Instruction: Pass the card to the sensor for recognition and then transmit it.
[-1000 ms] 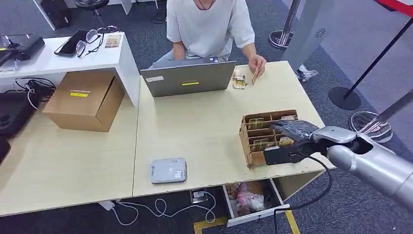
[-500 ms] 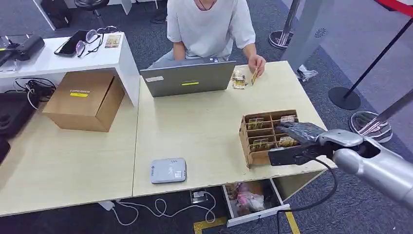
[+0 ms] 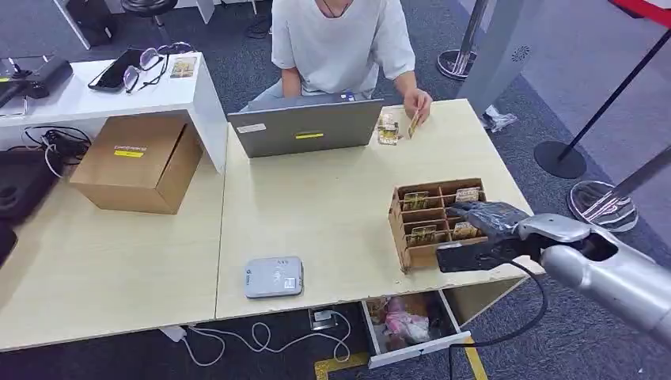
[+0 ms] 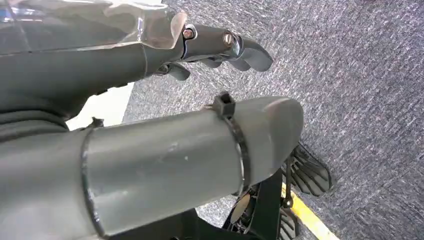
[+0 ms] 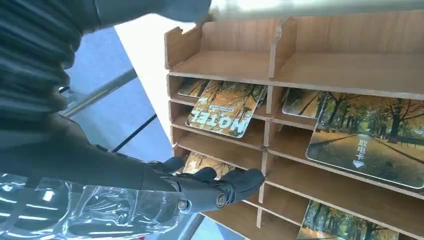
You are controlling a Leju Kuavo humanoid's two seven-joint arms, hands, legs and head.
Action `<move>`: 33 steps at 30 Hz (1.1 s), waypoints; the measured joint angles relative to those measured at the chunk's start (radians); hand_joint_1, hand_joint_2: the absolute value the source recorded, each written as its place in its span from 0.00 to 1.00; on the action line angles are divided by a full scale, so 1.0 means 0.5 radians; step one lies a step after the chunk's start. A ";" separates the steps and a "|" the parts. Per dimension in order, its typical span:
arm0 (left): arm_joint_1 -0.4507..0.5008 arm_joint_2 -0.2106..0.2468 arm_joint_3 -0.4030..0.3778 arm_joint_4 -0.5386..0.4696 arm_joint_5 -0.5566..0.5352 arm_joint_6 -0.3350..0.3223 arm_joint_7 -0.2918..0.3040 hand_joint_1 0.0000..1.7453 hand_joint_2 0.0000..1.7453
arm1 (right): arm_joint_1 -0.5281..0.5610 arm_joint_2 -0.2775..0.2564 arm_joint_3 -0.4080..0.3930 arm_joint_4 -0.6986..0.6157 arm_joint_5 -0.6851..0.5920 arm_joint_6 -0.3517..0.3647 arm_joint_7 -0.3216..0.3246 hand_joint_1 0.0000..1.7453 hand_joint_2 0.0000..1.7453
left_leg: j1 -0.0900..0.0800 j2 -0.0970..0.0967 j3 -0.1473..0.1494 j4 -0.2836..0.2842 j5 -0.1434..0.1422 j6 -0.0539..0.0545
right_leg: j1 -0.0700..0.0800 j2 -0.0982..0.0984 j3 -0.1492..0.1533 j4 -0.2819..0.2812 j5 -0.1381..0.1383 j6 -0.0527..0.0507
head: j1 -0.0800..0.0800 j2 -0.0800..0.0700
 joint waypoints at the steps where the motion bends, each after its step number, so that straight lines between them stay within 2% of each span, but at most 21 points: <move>1: 0.000 0.000 0.000 0.000 0.000 0.000 0.000 0.00 0.00 | 0.000 0.001 0.000 0.000 0.002 0.000 0.000 0.18 1.00 | 0.000 0.000 0.000 0.000 0.000 0.000 | 0.000 0.000 0.000 0.000 0.000 0.000 | 0.000 0.000; 4: 0.000 0.000 0.000 0.000 0.000 0.000 0.000 0.00 0.00 | 0.000 0.007 0.000 0.001 0.008 0.001 -0.001 0.22 1.00 | 0.000 0.000 0.000 0.000 0.000 0.000 | 0.000 0.000 0.000 0.000 0.000 0.000 | 0.000 0.000; 16: 0.000 0.000 0.000 0.000 -0.001 0.001 0.000 0.00 0.00 | -0.012 0.082 0.000 0.047 0.067 -0.003 -0.007 0.26 1.00 | 0.001 -0.001 -0.001 0.000 0.000 0.000 | 0.000 -0.001 0.000 0.000 0.000 0.000 | 0.000 0.000; 20: 0.000 0.000 0.000 0.000 -0.008 0.002 0.000 0.00 0.00 | -0.028 0.134 0.001 0.094 0.108 -0.010 -0.008 0.26 1.00 | 0.001 0.000 -0.001 0.000 0.000 0.000 | 0.000 -0.001 0.000 0.000 0.000 0.000 | 0.000 0.000; 23: -0.001 0.000 0.000 0.001 -0.008 0.002 0.000 0.00 0.00 | -0.052 0.186 0.005 0.148 0.134 -0.021 -0.014 0.32 1.00 | 0.001 0.000 0.000 0.000 0.000 0.000 | 0.000 0.000 0.000 0.001 0.000 0.000 | 0.000 0.000; 26: -0.001 0.000 0.000 0.000 -0.009 0.004 0.001 0.00 0.00 | -0.070 0.237 0.015 0.205 0.163 -0.041 -0.030 0.34 1.00 | 0.001 0.000 0.000 0.000 0.001 0.001 | 0.000 0.000 0.000 0.001 0.000 0.000 | 0.000 0.000; 32: -0.001 0.000 0.000 0.001 -0.008 0.005 0.000 0.00 0.00 | -0.092 0.308 0.021 0.304 0.193 -0.082 -0.044 0.34 1.00 | 0.001 0.000 0.000 0.000 0.001 0.000 | 0.000 -0.001 0.000 0.001 0.000 0.000 | 0.000 0.000; 33: -0.001 0.000 0.000 0.001 -0.008 0.005 0.000 0.00 0.00 | -0.093 0.316 0.021 0.317 0.197 -0.093 -0.047 0.31 1.00 | 0.001 0.000 0.000 0.000 0.001 0.000 | 0.000 -0.001 0.000 0.001 0.000 0.000 | 0.000 0.000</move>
